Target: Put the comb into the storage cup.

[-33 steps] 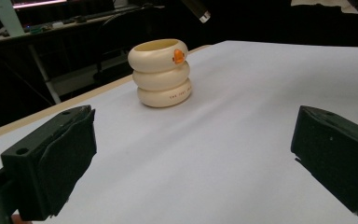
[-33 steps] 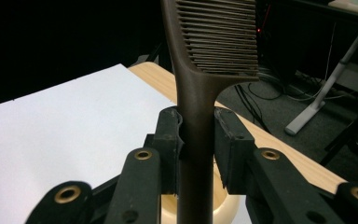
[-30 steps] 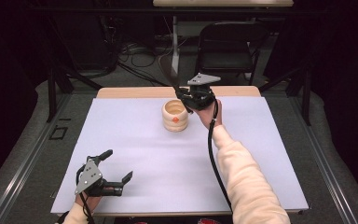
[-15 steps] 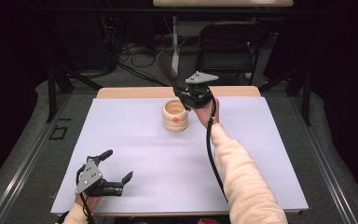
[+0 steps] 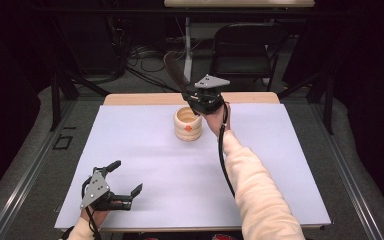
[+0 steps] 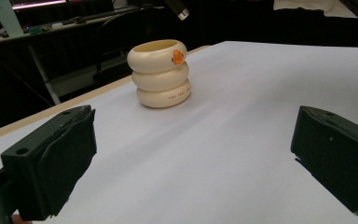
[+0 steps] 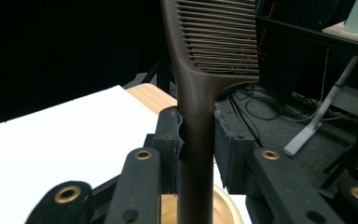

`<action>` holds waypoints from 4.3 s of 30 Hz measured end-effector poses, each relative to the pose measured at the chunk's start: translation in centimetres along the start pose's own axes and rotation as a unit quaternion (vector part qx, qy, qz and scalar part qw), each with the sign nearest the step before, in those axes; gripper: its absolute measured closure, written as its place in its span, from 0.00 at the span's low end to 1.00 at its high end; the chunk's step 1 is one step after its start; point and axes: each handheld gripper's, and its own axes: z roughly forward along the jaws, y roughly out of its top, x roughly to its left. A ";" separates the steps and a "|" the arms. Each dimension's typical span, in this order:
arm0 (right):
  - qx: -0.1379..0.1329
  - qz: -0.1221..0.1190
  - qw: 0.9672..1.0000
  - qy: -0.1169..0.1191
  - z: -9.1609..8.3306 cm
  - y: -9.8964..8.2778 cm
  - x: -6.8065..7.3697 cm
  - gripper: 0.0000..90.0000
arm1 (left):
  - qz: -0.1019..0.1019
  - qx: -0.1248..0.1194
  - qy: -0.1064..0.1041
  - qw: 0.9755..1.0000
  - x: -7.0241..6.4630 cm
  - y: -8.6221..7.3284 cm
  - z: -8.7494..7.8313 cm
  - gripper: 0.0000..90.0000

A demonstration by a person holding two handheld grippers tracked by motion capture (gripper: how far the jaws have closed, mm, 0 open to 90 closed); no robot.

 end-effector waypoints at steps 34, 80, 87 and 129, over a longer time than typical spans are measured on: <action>-0.034 0.001 0.999 -0.005 2.4 -1.3 0.0 0.80 | -0.001 -0.003 -0.002 1.000 0.0 0.0 -0.1 0.00; -0.006 0.002 1.000 0.014 4.9 -5.4 0.0 0.80 | -0.002 -0.004 -0.001 1.000 0.0 0.0 -0.1 0.00; 0.003 0.000 1.000 0.015 4.9 -6.0 0.0 0.80 | -0.001 -0.003 -0.001 1.000 0.0 0.0 -0.1 0.00; 0.050 -0.005 0.998 0.023 5.3 -7.2 -0.1 0.80 | -0.001 -0.003 -0.001 1.000 0.0 0.0 -0.1 0.00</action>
